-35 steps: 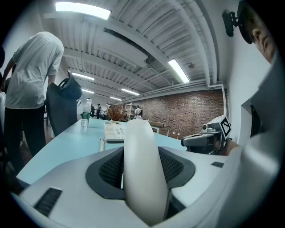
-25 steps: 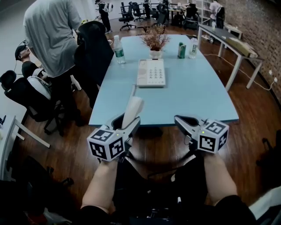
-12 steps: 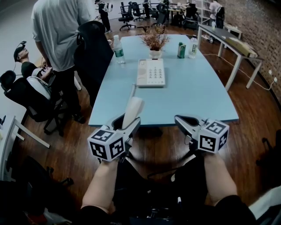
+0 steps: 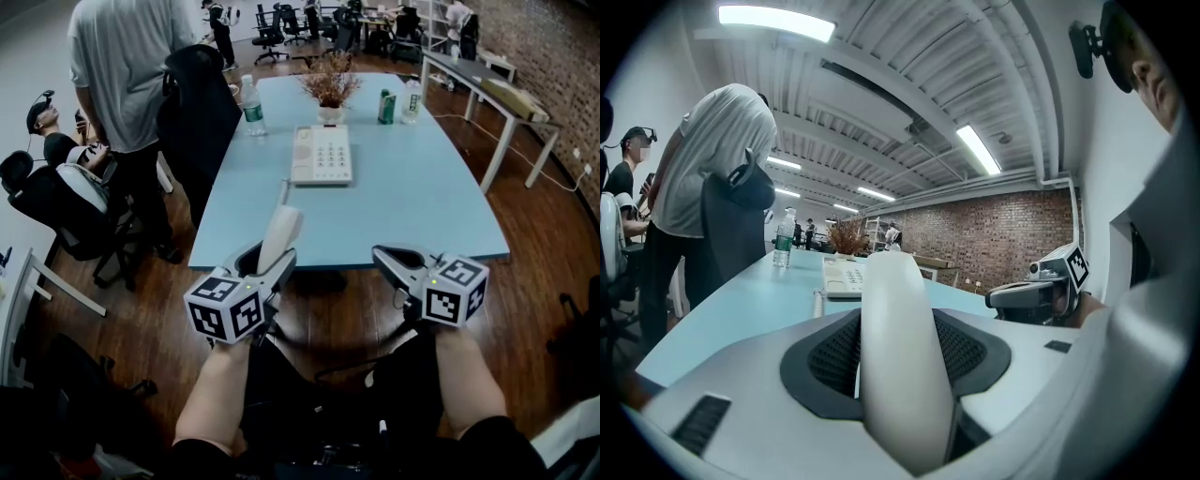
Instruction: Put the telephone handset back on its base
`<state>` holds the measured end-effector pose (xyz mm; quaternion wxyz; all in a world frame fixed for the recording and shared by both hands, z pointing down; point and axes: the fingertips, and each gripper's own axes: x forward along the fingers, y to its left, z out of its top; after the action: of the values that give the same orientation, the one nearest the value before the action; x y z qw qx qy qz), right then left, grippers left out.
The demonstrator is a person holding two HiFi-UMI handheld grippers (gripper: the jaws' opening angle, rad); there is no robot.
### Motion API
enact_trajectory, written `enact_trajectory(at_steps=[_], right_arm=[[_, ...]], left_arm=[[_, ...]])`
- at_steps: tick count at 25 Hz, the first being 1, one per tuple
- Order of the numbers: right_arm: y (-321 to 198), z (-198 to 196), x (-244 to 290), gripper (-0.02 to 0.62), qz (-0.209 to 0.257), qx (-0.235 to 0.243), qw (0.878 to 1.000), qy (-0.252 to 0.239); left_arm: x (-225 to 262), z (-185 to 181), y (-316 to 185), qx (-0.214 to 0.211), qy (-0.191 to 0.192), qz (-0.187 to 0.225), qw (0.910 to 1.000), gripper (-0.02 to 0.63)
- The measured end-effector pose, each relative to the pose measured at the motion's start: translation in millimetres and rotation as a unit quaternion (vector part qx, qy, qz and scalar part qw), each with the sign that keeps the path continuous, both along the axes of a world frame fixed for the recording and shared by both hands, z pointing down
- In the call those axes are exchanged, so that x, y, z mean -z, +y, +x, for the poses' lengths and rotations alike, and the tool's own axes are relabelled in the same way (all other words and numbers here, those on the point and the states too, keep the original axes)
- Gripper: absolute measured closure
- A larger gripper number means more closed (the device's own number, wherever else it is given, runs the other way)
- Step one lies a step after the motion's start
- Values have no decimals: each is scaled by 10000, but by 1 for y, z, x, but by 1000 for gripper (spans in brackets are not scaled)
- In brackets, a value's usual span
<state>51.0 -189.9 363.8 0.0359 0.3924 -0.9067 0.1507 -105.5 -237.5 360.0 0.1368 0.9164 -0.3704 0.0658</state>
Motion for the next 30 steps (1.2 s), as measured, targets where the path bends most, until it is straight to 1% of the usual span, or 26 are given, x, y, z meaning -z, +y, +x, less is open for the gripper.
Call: enact_trajectory(at_steps=[10, 17, 20, 25, 27, 30], right_arm=[[0, 2, 0, 581, -27, -10, 10000, -9], [2, 0, 1, 581, -34, -3, 10000, -6], [2, -2, 0, 581, -50, 20, 10000, -42], [-9, -4, 12, 581, 22, 74, 9999, -103], [-19, -5, 19, 581, 88, 90, 9998, -136], [-35, -6, 25, 581, 136, 97, 9997, -190]], left_arm=[[4, -3, -1, 62, 38, 31, 10000, 388], [1, -4, -1, 47, 152, -88, 9998, 388], [1, -5, -2, 58, 100, -88, 9999, 388], [4, -8, -10, 80, -121, -115, 9998, 388], [10, -8, -19, 71, -188, -98, 9997, 388], [28, -5, -42, 128, -325, 32, 9994, 388]])
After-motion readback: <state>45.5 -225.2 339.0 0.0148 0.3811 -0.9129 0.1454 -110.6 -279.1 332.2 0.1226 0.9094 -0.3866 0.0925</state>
